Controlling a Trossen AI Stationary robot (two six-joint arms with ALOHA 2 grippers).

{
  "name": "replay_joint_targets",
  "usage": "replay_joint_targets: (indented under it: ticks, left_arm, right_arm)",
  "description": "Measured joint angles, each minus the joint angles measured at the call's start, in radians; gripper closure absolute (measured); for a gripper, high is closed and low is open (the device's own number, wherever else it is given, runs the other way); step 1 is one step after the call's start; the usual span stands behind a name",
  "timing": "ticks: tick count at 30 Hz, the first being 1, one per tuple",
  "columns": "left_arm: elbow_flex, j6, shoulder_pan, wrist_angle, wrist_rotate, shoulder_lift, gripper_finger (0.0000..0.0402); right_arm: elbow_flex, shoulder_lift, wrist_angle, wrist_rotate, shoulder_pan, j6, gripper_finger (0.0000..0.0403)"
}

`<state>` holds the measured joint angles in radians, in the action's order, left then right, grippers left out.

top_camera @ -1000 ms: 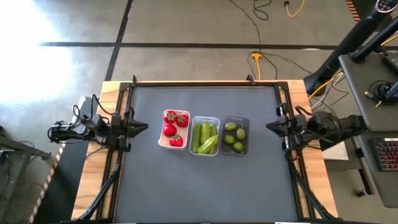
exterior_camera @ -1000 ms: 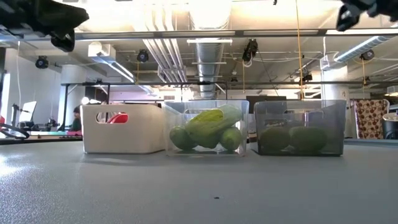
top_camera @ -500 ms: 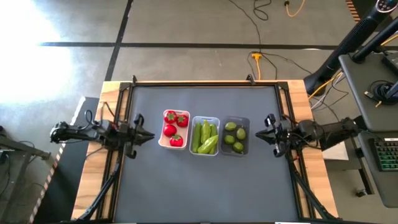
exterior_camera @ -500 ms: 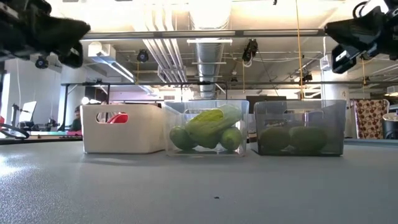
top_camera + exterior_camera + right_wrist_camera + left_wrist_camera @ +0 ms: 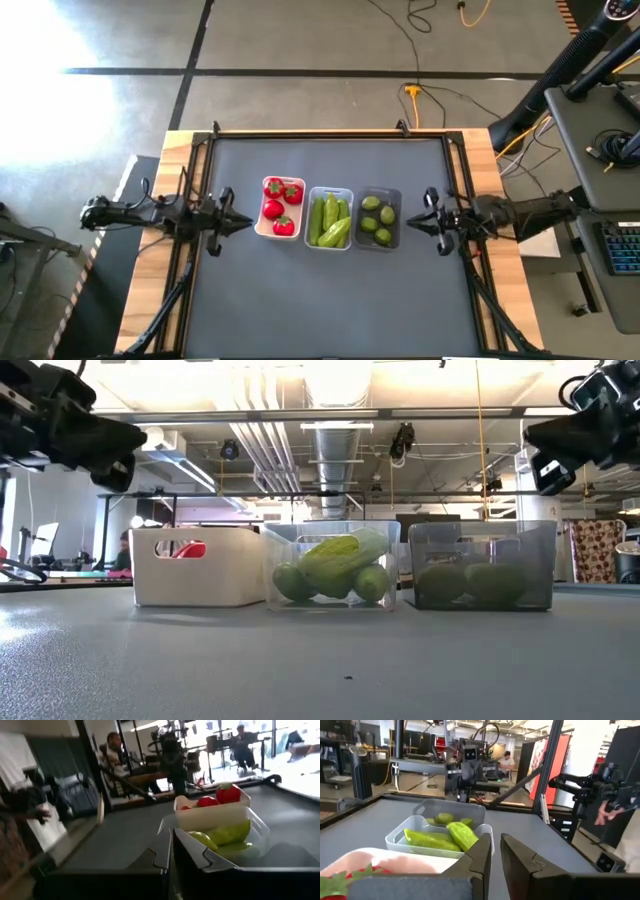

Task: Sort produce into baskets
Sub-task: Return to Home Position

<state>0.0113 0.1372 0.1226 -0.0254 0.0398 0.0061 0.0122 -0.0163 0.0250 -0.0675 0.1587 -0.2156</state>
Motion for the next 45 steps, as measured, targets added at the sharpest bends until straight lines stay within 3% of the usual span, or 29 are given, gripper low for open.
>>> replay_joint_targets:
  ticks: [10, 13, 33, 45]
  left_arm:
    - [0.006, 0.019, 0.000, 0.014, 0.001, 0.022, 0.0374]
    - [0.010, 0.019, 0.000, 0.016, 0.001, 0.022, 0.0374]
    - [0.011, 0.020, 0.000, 0.013, 0.002, 0.027, 0.0374]
    - [0.012, 0.020, 0.000, 0.011, 0.002, 0.029, 0.0374]
  right_arm:
    - [0.000, -0.109, -0.001, -0.010, -0.048, 0.474, 0.0390]
    - [0.000, -0.143, -0.002, -0.010, -0.048, 0.544, 0.0390]
    - [-0.001, -0.203, -0.003, -0.011, -0.048, 0.290, 0.0390]
    - [-0.001, -0.203, -0.001, -0.011, -0.048, 0.268, 0.0390]
